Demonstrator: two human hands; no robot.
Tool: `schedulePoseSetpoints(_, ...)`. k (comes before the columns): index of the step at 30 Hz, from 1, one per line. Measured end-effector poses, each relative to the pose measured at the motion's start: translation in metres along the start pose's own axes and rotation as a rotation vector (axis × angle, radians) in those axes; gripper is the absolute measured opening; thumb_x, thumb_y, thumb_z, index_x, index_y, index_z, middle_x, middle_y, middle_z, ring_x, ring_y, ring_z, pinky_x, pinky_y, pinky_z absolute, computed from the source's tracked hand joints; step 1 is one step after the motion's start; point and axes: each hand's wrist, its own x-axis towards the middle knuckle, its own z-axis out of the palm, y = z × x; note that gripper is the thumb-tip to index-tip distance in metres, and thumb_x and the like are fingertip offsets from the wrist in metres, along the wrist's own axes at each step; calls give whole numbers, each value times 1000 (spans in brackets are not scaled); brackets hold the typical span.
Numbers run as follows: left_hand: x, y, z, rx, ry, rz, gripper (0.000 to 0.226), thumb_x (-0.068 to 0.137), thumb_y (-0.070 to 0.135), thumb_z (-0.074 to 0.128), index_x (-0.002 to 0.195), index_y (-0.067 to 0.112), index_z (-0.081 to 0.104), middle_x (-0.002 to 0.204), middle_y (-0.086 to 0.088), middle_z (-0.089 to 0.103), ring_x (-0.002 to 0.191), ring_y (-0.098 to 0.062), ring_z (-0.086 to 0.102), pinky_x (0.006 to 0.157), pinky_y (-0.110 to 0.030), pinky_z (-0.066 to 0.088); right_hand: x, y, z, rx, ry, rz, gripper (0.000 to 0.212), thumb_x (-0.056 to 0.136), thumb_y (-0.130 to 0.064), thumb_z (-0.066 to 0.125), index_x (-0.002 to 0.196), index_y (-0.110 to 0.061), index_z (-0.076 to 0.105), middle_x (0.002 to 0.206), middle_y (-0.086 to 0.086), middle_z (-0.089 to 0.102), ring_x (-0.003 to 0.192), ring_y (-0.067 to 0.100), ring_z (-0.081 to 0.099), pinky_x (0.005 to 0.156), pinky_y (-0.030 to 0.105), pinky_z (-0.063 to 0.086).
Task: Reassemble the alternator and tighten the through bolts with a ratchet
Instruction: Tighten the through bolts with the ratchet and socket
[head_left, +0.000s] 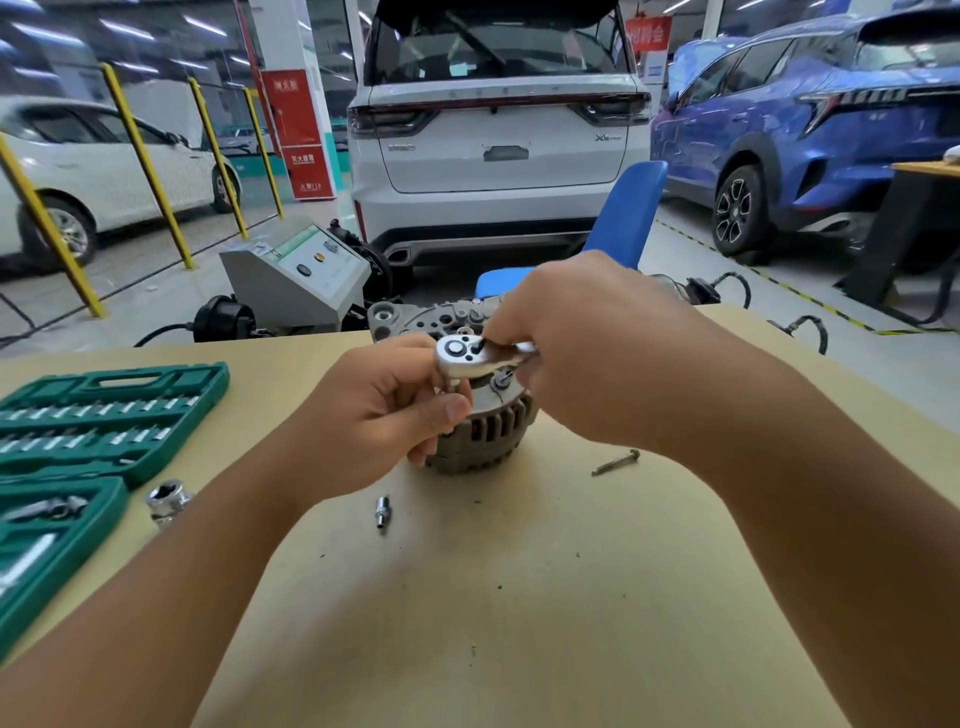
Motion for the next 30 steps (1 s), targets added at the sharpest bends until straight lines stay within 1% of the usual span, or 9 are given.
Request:
schedulePoseSetpoints(4,-2,1,-5,28,-42,2,16,95,26,64,97,12,72,80,-8,63,58,-18,65,53,-30,54,-1,-1,-3,32,-98,-50,21,93,-13,59,74,-23,62,73,-3,58,68,19,58,53,28,45)
schedulePoseSetpoints(8,-1,1,-11,95,-43,-23,9,93,17,71,100,12,73,79,-7,68,59,-22,68,51,-32,55,-7,5,-10,197,-222,-37,22,93,-20,64,72,-14,64,61,1,70,55,14,73,61,39,63)
schedulePoseSetpoints(10,-1,-2,-16,214,-32,-19,23,84,22,83,100,8,75,79,1,68,57,-19,64,53,-35,54,-6,7,-8,168,-186,-51,15,90,-15,65,78,-8,67,64,5,69,61,22,73,63,45,63)
schedulePoseSetpoints(13,-2,-3,-18,402,-13,-7,30,70,25,94,89,12,76,79,15,61,55,-10,56,55,-17,45,-2,8,-5,184,-138,-57,14,90,-14,65,82,-3,66,66,5,64,63,30,69,65,46,62)
schedulePoseSetpoints(14,-2,-2,-17,423,-10,4,27,68,20,96,84,18,74,79,17,59,54,-8,53,55,-12,42,-1,8,-4,184,-124,-58,14,92,-16,65,86,-3,67,66,2,59,61,30,63,66,45,60)
schedulePoseSetpoints(17,-1,-1,-14,463,13,49,49,66,13,97,76,42,59,76,18,56,57,-3,51,56,-8,38,2,10,-5,168,-72,-55,15,95,-19,64,89,-8,70,68,-2,52,66,22,49,61,35,49)
schedulePoseSetpoints(21,-2,-3,-13,421,32,65,26,71,27,94,76,26,69,76,6,60,59,-4,52,57,-11,39,1,15,-11,262,29,-34,9,94,-20,68,86,-21,72,71,-10,53,65,13,53,55,26,43)
schedulePoseSetpoints(23,-3,-3,-11,400,40,68,16,76,30,86,77,26,70,75,3,60,59,-6,52,57,-12,40,0,16,-11,292,42,-23,8,93,-19,69,86,-22,71,72,-12,52,65,13,53,55,26,44)
schedulePoseSetpoints(30,-3,-5,-12,312,26,34,22,82,23,86,74,31,68,76,8,59,56,-8,50,54,-16,41,1,16,-8,258,19,-29,7,93,-19,69,86,-18,73,67,-11,49,64,12,50,57,26,44)
